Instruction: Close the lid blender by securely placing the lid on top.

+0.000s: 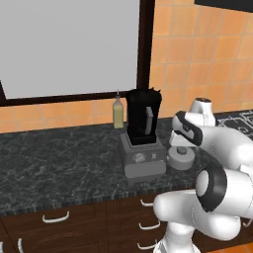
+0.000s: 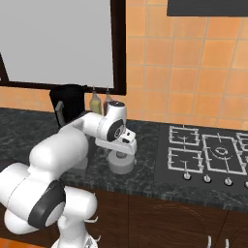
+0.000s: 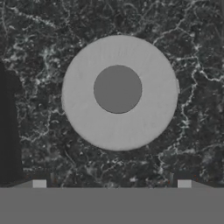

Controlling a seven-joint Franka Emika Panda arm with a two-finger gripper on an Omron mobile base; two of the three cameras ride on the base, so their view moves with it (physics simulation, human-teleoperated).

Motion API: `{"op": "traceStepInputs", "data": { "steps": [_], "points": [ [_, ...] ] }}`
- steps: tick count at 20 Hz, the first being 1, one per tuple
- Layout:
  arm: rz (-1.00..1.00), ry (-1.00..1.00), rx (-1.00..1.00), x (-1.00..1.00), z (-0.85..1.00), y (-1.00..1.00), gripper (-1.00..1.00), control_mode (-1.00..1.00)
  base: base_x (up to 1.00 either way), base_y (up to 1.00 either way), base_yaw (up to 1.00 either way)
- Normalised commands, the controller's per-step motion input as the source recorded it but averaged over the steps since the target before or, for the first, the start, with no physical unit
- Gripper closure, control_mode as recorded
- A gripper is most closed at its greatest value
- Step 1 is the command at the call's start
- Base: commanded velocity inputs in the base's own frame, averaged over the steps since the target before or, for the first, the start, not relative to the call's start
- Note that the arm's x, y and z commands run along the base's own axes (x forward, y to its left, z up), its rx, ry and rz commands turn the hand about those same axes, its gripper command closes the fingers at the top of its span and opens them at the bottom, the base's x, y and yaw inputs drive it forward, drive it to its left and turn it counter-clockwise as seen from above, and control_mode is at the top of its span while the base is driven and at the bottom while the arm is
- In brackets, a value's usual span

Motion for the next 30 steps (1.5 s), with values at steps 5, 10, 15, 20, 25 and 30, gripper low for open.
{"op": "traceStepInputs", "data": {
  "steps": [5,10,15,20,25,30],
  "points": [
    [0.0,0.0,0.0,0.36,-0.25,0.0,-1.0,-1.0,0.0,0.0,0.0],
    [0.0,0.0,0.0,0.34,-0.23,0.0,-1.0,-1.0,0.0,0.0,0.0],
    [0.0,0.0,0.0,0.06,-0.39,0.0,-1.0,-1.0,0.0,0.0,0.0],
    [0.0,0.0,0.0,0.22,-0.33,0.0,-1.0,-1.0,0.0,0.0,0.0],
    [0.0,0.0,0.0,0.21,-0.33,0.0,1.0,-1.0,0.0,0.0,0.0],
    [0.0,0.0,0.0,0.0,-0.39,0.04,1.0,-1.0,0.0,0.0,0.0]
  ]
}}
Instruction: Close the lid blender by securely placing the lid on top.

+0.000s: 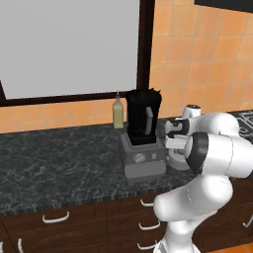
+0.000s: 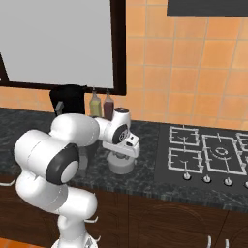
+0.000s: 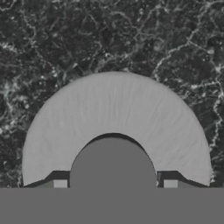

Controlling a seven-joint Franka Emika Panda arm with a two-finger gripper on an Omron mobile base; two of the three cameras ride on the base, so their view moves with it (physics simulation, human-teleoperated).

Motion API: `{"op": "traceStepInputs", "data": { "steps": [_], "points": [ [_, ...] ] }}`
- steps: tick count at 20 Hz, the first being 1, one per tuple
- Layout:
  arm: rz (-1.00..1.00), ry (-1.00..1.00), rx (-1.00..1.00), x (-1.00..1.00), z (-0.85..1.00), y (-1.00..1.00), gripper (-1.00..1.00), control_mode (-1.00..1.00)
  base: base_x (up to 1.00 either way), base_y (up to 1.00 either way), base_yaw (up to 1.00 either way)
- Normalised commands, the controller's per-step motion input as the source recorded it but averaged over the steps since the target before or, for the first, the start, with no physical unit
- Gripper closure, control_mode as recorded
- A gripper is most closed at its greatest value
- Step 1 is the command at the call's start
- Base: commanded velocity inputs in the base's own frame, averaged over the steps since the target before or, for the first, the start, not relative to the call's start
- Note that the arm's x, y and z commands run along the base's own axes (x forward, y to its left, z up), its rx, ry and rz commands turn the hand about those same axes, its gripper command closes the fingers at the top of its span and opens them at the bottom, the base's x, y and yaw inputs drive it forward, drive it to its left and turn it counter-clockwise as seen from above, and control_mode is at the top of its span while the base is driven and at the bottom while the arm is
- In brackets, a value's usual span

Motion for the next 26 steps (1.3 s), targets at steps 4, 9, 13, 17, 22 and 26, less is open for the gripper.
{"op": "traceStepInputs", "data": {
  "steps": [4,9,13,17,22,26],
  "points": [
    [0.0,0.0,0.0,-0.25,-0.08,0.0,1.0,-1.0,0.0,0.0,0.0],
    [0.0,-0.03,0.0,-0.19,0.44,-0.15,1.0,-1.0,0.0,0.0,0.0],
    [0.0,-0.11,0.03,-0.09,0.97,-0.11,1.0,-1.0,0.0,0.0,0.0],
    [0.0,-0.13,0.03,-0.16,1.0,-0.02,1.0,-1.0,0.0,0.0,0.0],
    [0.0,-0.09,0.03,-0.29,1.0,0.11,1.0,-1.0,0.0,0.0,0.0],
    [0.0,-0.1,0.0,-0.36,1.0,0.16,1.0,-1.0,0.0,0.0,0.0]
  ]
}}
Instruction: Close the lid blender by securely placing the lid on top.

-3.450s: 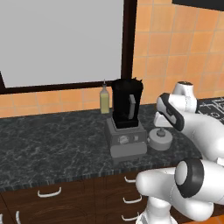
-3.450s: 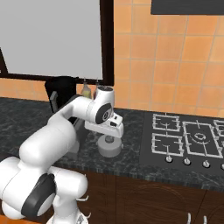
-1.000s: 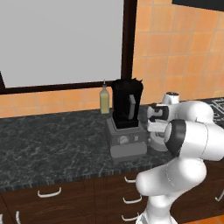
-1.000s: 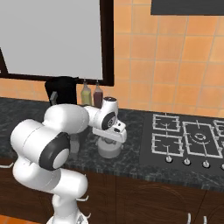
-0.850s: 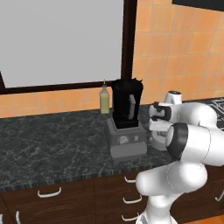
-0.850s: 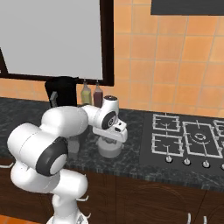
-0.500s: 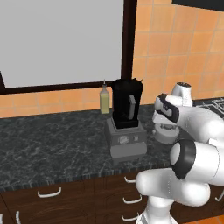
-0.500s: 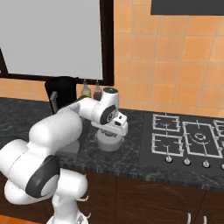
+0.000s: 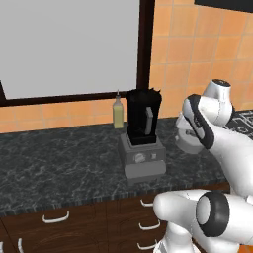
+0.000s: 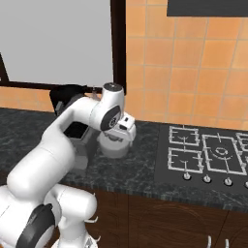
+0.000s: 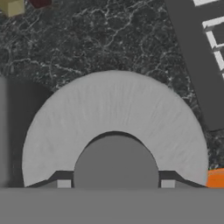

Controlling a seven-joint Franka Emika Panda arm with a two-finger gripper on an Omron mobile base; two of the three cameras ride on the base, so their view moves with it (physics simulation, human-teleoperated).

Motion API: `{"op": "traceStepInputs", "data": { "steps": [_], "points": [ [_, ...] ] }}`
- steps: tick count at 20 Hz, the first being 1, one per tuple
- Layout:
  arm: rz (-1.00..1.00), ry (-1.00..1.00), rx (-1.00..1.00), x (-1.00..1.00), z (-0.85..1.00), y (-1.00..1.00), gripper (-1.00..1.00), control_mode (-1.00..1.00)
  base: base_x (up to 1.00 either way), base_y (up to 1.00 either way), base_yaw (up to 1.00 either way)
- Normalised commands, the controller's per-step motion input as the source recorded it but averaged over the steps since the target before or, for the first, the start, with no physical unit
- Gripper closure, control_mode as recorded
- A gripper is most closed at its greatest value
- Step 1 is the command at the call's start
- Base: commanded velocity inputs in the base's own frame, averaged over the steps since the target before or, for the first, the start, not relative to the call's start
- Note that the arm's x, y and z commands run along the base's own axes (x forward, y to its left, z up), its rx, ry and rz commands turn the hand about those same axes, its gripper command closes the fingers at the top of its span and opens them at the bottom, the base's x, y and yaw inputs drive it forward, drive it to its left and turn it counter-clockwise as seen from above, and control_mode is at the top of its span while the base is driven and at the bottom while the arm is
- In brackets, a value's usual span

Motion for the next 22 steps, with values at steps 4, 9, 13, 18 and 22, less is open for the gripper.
{"op": "traceStepInputs", "data": {
  "steps": [4,9,13,18,22],
  "points": [
    [0.0,-0.16,0.0,-0.4,1.0,0.23,1.0,-1.0,0.0,0.0,0.0],
    [0.0,-0.12,0.0,-0.31,1.0,0.29,1.0,-1.0,0.0,0.0,0.0],
    [0.0,-0.06,0.0,-0.29,1.0,0.49,1.0,-1.0,0.0,0.0,0.0],
    [0.01,-0.09,0.0,-0.04,0.96,0.72,1.0,-1.0,0.0,0.0,0.0],
    [0.0,-0.14,0.0,0.02,0.94,0.62,1.0,-1.0,0.0,0.0,0.0]
  ]
}}
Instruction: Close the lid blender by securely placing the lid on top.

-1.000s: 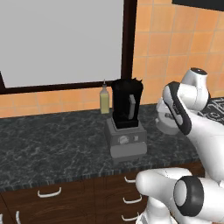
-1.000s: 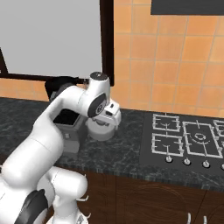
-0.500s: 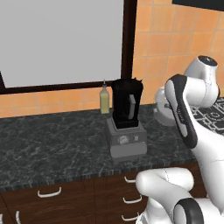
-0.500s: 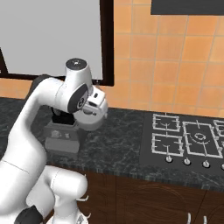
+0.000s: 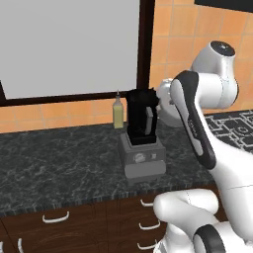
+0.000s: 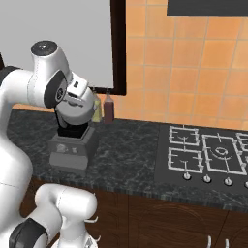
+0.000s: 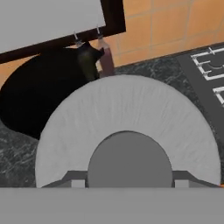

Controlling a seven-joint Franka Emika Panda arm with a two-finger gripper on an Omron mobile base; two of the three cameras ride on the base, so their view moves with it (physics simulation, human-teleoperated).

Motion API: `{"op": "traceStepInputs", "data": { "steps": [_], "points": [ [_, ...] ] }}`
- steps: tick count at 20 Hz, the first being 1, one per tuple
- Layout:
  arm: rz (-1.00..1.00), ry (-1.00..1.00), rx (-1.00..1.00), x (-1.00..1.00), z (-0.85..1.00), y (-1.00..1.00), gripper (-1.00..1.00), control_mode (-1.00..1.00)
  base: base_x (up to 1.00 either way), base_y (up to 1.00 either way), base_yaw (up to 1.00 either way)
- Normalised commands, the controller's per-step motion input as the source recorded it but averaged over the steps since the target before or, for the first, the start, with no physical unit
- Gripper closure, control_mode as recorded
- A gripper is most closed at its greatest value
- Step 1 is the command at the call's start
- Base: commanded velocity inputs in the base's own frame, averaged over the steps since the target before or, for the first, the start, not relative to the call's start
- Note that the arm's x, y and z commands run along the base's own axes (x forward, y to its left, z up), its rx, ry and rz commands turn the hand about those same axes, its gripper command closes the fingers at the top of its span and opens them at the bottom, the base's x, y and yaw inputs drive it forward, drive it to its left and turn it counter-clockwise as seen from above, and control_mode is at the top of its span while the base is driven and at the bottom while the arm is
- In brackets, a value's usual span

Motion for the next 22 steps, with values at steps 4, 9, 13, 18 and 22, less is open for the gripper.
{"op": "traceStepInputs", "data": {
  "steps": [4,9,13,18,22],
  "points": [
    [0.0,-0.02,0.0,0.29,0.61,0.56,1.0,-1.0,0.0,0.0,0.0],
    [0.0,-0.01,-0.03,0.37,0.61,0.21,1.0,-1.0,0.0,0.0,0.0],
    [0.0,-0.14,0.0,-0.21,0.24,-0.37,1.0,-1.0,0.0,0.0,0.0],
    [0.01,-0.16,0.0,-0.03,0.51,0.02,1.0,-1.0,0.0,0.0,0.0],
    [0.02,-0.03,0.0,0.08,0.62,0.55,1.0,-1.0,0.0,0.0,0.0]
  ]
}}
